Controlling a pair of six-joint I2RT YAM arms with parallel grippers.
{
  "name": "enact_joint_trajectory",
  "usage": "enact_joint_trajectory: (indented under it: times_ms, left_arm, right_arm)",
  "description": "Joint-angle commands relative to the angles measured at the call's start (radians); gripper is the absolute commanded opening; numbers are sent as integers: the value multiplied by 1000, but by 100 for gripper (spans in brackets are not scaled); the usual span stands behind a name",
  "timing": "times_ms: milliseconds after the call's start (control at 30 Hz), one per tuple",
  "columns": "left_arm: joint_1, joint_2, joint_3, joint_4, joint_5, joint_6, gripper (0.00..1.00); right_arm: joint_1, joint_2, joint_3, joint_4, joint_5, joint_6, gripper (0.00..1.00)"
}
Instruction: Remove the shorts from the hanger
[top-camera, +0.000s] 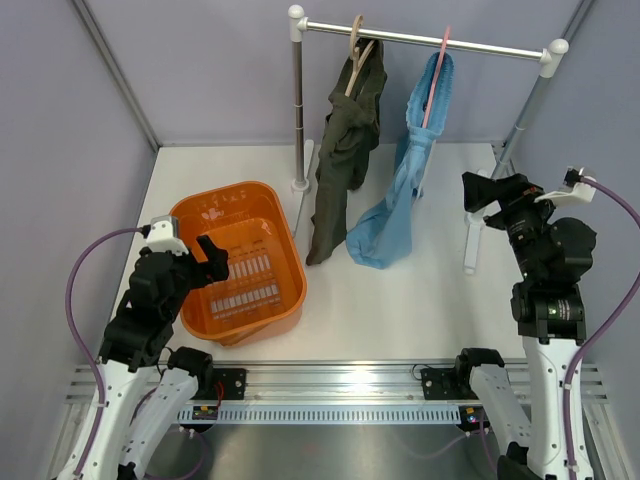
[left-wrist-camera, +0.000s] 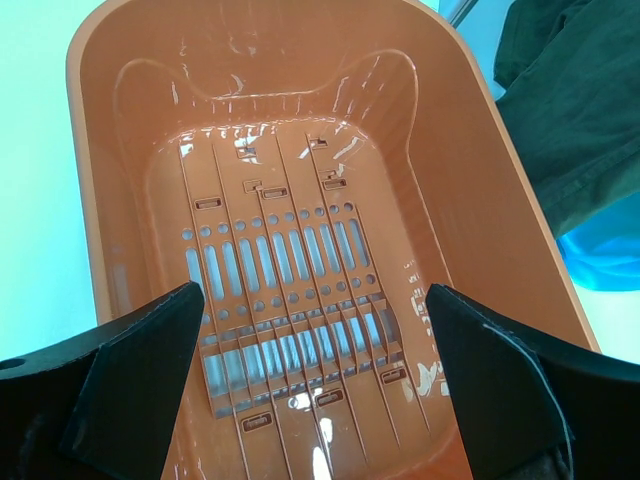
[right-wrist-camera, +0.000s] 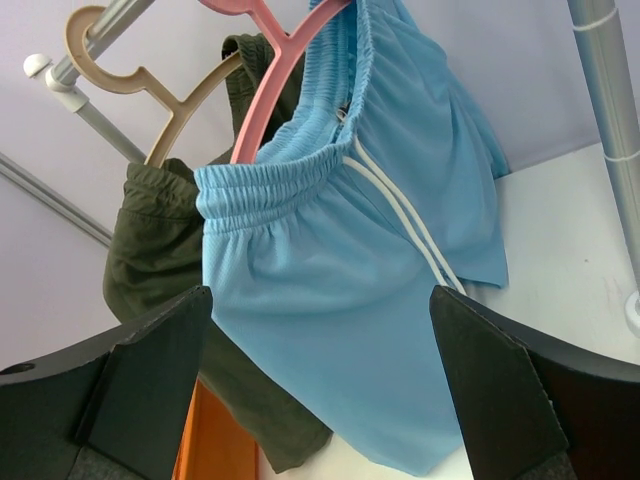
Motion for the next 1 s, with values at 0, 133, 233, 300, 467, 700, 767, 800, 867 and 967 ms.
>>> enact_joint_trajectory:
  times_ms: [0,133,233,300,467,700,767,800,867,967]
  left_arm:
    - [-4,-7,5,53,26,11,99]
    - [-4,-11,4,55,26,11,99]
    - [-4,-18,5,53,24,11,99]
    - [-4,-22,3,53,24,11,99]
    - [-4,-31,3,56,29,11,99]
    - [-4,-41,2,55,26,11,99]
    - [-4,-47,2,55,24,11,99]
    - [-4,-48,2,55,23,11,99]
    - [-4,-51,0,56,23,11,99]
    - [-4,-56,0,56,24,11,99]
  right_arm:
    - [-2,37,96,-37,-14,-56,99]
    - [-2,74,154,-56,-8,-76,99]
    - [-2,140,246,-101,13,-90,99]
    - [-2,238,365,-147,29,-99,100]
    - [-2,452,565,-174,-28,-101,99]
    - [19,654,780,-192,-25,-118,93]
    - [62,716,872,-241,1,-156,91]
    - [95,735,903,-265,44,-170,90]
    - [175,794,965,-327,113,-226,90]
    - [270,882,1119,-417,268,-288,90]
